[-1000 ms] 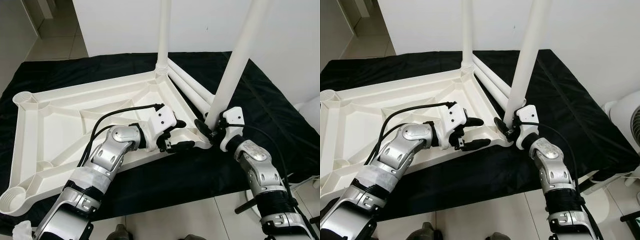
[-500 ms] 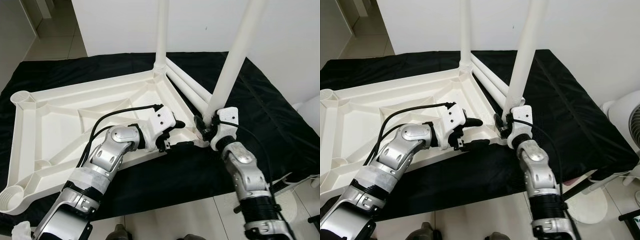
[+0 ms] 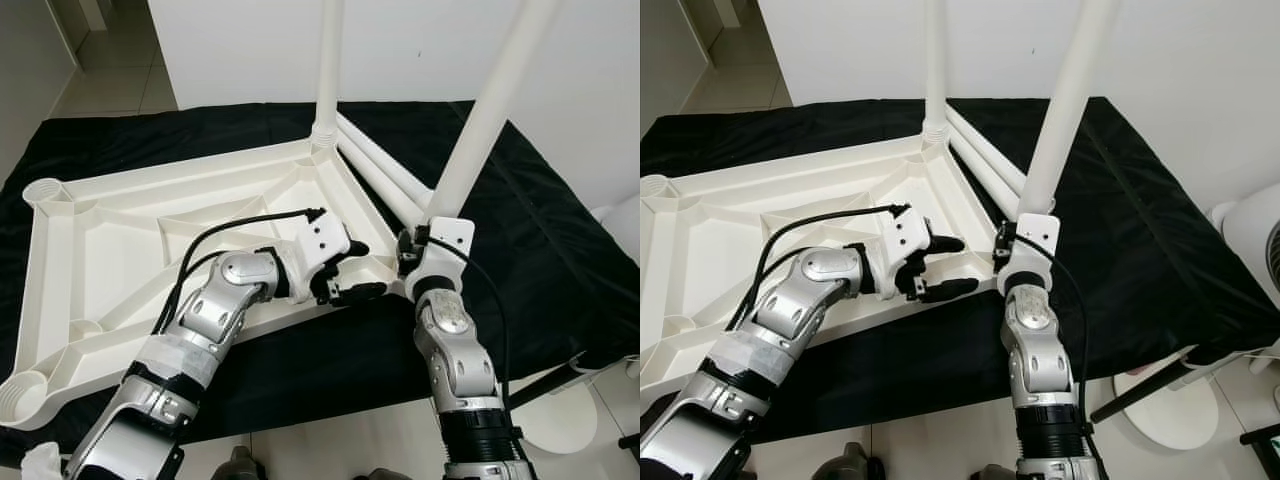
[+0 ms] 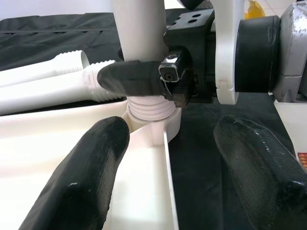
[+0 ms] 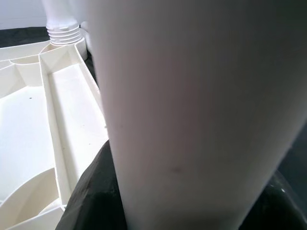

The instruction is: Building children table

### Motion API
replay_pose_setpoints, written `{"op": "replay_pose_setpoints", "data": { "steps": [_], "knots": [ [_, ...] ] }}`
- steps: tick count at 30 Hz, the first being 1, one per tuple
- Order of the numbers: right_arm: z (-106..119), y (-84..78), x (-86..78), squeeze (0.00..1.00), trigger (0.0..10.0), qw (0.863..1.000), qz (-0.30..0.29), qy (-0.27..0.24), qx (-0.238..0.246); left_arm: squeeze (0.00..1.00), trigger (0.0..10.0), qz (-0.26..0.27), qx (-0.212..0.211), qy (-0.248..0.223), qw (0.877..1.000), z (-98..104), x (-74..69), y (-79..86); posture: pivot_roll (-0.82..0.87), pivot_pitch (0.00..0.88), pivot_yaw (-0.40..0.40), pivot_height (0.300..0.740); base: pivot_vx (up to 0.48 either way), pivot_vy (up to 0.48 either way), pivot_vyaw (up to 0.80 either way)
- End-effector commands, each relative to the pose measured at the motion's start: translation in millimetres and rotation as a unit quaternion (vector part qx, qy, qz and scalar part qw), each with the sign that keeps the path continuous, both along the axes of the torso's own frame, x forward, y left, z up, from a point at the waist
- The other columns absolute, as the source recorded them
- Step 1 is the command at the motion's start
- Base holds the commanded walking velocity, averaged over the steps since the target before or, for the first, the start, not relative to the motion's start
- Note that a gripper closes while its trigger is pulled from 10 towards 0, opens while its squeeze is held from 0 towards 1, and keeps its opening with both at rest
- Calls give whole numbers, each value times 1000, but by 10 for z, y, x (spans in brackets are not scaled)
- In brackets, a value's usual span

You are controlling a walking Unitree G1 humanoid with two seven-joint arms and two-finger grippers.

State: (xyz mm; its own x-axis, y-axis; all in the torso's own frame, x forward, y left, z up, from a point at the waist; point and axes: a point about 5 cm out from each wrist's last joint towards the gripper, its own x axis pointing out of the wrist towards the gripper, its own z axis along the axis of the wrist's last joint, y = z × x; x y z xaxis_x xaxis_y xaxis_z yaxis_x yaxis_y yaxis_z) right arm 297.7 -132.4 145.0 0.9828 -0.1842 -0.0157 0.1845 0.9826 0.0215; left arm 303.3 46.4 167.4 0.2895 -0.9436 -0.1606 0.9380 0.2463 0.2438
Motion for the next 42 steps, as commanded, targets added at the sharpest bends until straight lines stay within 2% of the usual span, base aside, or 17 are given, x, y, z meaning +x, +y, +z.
{"op": "replay_pose_setpoints", "data": {
  "steps": [1, 4, 5, 9, 11, 17, 18, 19, 20, 26, 27, 31, 32, 33, 36, 38, 42],
  "knots": [
    [-106, 42, -72, 0, 10000, 999, -17, 25, 16, 0, 10000, -4, 4, 5, 1000, -11, -10, 13, 3, 4, -12, 740, 0, 0, 0],
    [-82, 72, -93, 0, 10000, 999, -29, 22, 11, 0, 10000, -3, 4, 5, 1000, -13, -10, 21, 3, 2, -13, 740, 0, 0, 0],
    [-60, 95, -102, 1000, 10000, 999, -33, 19, 9, 0, 10000, -3, 4, 5, 1000, -12, -7, 24, 3, 1, -11, 740, 0, 0, 0],
    [-16, 123, -110, 1000, 10000, 1000, -27, 9, 13, 0, 10000, -2, 4, 4, 1000, -7, 1, 24, 3, 3, -11, 740, 0, 0, 0],
    [33, 111, -116, 1000, 10000, 1000, -14, -7, 17, 0, 10000, -2, 4, 3, 1000, -1, 6, 26, 0, 5, -11, 740, 0, 0, 0],
    [45, 57, -143, 1000, 10000, 999, 21, -14, 23, 0, 10000, -1, 4, 3, 1000, -2, 11, 22, -4, 2, -15, 740, 0, 0, 0],
    [37, 46, -151, 682, 10000, 999, 29, -12, 22, 0, 10000, -1, 4, 2, 1000, -1, 10, 20, -4, 1, -15, 740, 0, 0, 0],
    [37, 46, -151, 682, 10000, 999, 29, -12, 22, 0, 10000, -1, 4, 2, 1000, -1, 10, 20, -4, 1, -15, 740, 0, 0, 0],
    [10, -23, -168, 0, 10000, 997, 71, -14, 15, 0, 10000, -2, 3, 2, 1000, -5, 5, 13, -8, 0, -17, 740, 0, 0, 0],
    [-24, -141, -169, 0, 10000, 990, 143, -16, -2, 0, 10000, -5, 3, 3, 1000, -9, -4, 9, -9, 0, -18, 740, 0, 0, 0],
    [-38, -202, -158, 0, 10000, 985, 172, -16, -31, 0, 10000, -7, 4, 2, 1000, -14, -5, 3, -12, 0, -20, 740, 0, 0, 0],
    [-51, -324, -114, 0, 10000, 974, 215, -14, -67, 0, 10000, -9, 5, 2, 1000, -18, -4, -11, -13, 0, -23, 740, 0, 0, 0],
    [-31, -435, -33, 0, 10000, 966, 242, -14, -89, 0, 10000, -11, 4, 0, 1000, -14, -4, -21, -13, 0, -22, 740, 0, 0, 0],
    [-21, -459, -11, 0, 10000, 964, 249, -16, -93, 0, 10000, -11, 3, 0, 1000, -12, -5, -23, -13, 0, -22, 740, 0, 0, 0],
    [-16, -463, 8, 0, 10000, 961, 262, -14, -92, 0, 10000, -11, 3, -1, 1000, -10, -3, -27, -8, 0, -23, 740, 0, 0, 0],
    [-7, -453, 73, 0, 10000, 952, 290, -13, -98, 0, 10000, -11, 3, -2, 1000, -7, 1, -28, -7, 0, -23, 740, 0, 0, 0],
    [-4, -454, 94, 0, 10000, 949, 297, -13, -101, 0, 10000, -11, 3, -2, 1000, -6, 1, -27, -7, 0, -23, 740, 0, 0, 0]
  ]
}}
